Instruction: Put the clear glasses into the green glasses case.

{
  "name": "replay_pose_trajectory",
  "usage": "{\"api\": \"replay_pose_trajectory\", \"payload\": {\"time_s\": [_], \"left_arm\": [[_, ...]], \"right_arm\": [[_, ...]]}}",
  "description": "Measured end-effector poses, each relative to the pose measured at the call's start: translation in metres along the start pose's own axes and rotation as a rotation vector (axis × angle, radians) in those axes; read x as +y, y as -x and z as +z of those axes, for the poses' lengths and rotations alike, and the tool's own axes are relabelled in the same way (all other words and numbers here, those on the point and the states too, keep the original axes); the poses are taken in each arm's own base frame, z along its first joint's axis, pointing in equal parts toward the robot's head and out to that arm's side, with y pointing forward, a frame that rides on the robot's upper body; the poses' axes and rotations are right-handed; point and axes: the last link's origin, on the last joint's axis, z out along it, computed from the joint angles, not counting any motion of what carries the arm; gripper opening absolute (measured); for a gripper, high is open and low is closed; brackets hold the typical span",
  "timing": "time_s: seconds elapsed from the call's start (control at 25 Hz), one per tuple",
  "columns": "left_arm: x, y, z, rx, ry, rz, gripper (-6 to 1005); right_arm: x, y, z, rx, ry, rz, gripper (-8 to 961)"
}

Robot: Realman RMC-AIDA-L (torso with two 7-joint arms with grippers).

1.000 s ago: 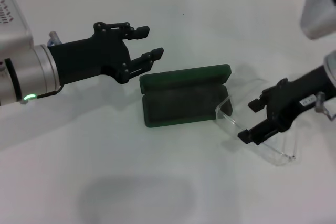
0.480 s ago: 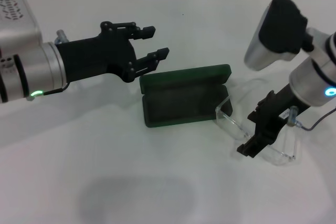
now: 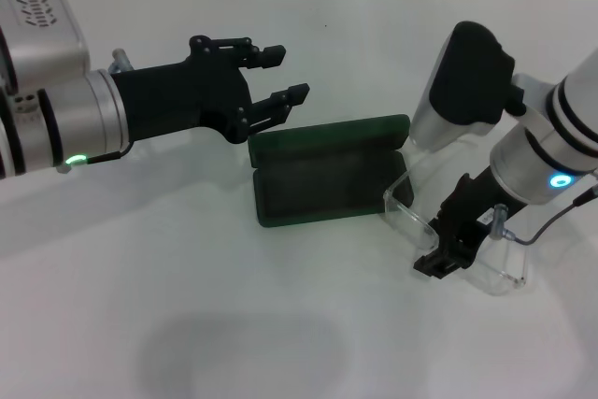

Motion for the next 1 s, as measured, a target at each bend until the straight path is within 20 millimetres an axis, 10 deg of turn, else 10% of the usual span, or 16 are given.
{"api": "replay_pose_trajectory", "payload": {"time_s": [0.36, 1.0], "left_arm": [[-0.0002, -0.0003, 0.0006, -0.001, 0.001, 0.002, 491], [0.0007, 0.0018, -0.0015, -0.003, 0.0, -0.005, 490]], "right_arm": [[0.0045, 0.0031, -0.0028, 0.011, 0.005, -0.025, 382], [0.0069, 0.0038, -0.0059, 0.032, 0.005, -0.047, 299]]}}
